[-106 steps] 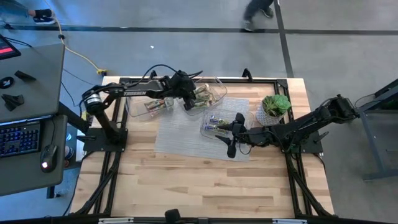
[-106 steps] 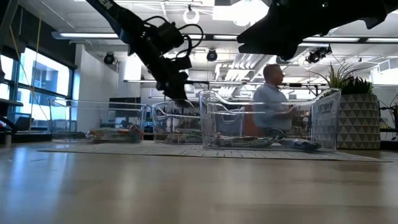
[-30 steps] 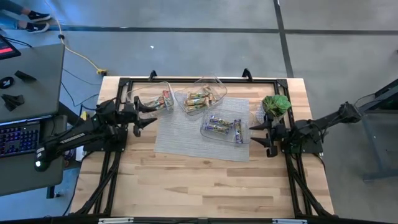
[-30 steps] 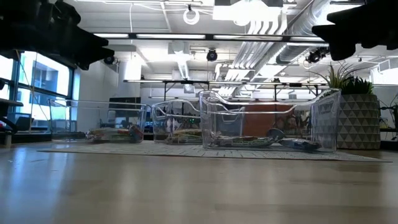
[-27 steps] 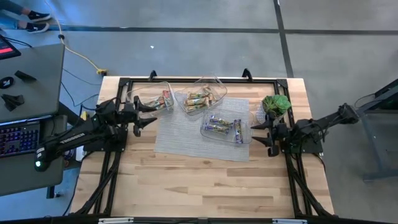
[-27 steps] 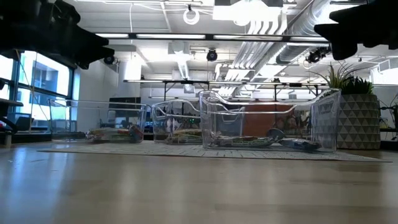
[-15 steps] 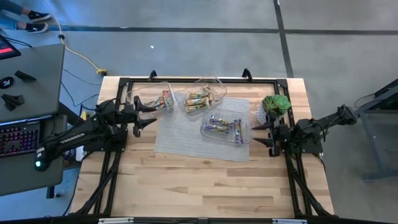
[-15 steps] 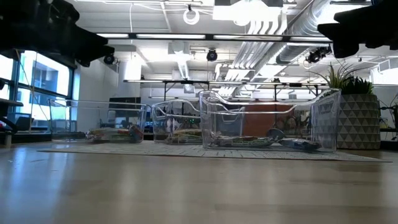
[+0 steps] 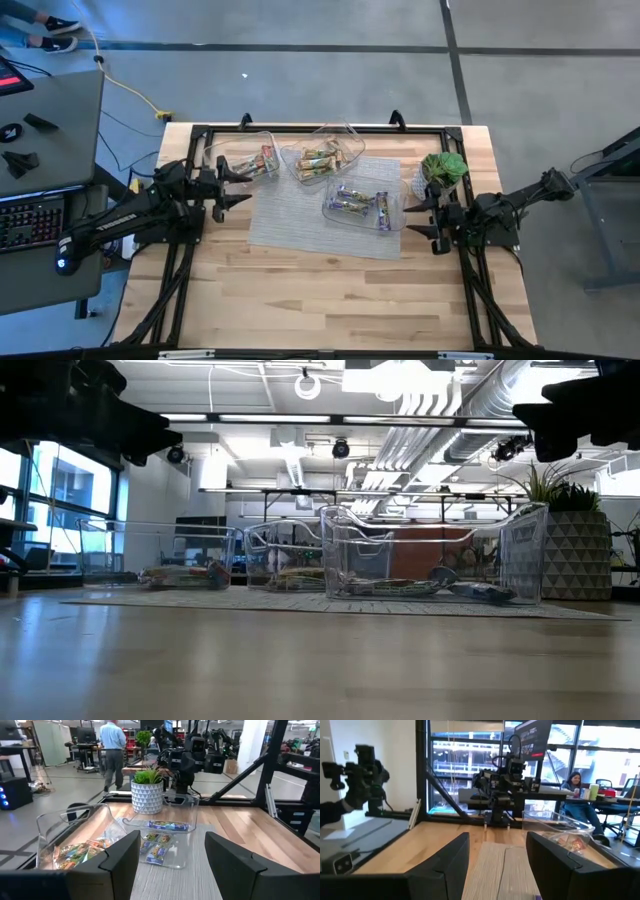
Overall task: Pick and place Granola Bars by type
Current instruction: Return to Home Position
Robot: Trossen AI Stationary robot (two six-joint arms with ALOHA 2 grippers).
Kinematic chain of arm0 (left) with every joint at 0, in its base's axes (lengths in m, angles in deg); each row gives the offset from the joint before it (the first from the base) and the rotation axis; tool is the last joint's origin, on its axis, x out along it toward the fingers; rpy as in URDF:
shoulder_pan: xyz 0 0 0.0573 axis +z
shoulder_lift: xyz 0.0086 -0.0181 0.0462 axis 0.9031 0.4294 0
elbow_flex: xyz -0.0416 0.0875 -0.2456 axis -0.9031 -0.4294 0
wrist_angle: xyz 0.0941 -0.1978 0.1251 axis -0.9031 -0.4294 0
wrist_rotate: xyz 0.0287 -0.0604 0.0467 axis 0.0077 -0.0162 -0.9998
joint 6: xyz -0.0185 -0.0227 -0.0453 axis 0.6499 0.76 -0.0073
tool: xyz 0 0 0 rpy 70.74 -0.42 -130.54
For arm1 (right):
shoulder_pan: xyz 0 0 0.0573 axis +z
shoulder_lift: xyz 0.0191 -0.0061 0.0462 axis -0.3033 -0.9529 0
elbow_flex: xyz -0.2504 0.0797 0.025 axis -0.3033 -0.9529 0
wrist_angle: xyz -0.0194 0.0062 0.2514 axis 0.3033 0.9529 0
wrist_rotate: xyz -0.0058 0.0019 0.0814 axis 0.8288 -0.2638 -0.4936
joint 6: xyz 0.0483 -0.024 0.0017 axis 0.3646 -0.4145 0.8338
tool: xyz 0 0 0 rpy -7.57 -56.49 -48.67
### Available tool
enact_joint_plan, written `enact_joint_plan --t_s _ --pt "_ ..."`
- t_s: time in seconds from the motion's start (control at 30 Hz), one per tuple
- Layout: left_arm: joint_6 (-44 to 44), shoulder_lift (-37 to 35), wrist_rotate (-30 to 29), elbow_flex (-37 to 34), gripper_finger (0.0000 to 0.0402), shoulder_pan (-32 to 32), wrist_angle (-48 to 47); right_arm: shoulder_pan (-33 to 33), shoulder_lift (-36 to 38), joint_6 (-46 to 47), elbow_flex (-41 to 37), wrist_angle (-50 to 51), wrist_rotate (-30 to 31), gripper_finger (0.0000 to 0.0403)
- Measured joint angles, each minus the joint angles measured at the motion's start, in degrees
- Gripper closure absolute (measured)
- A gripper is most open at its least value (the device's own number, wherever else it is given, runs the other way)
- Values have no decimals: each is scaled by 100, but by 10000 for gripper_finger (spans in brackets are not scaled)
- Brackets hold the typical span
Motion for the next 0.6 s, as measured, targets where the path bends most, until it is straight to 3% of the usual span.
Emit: enact_joint_plan --t_s 0.3,0.5,0.6 --pt "472 1 -739 -4 183 -1 -198 0 2 -148 -2 -37 108 222" --pt "727 5 -741 -821 183 -4 734 0 2 -122 -2 -12 393 222" --pt "731 -15 -957 -844 183 -4 551 0 0 -137 -2 -11 392 222"
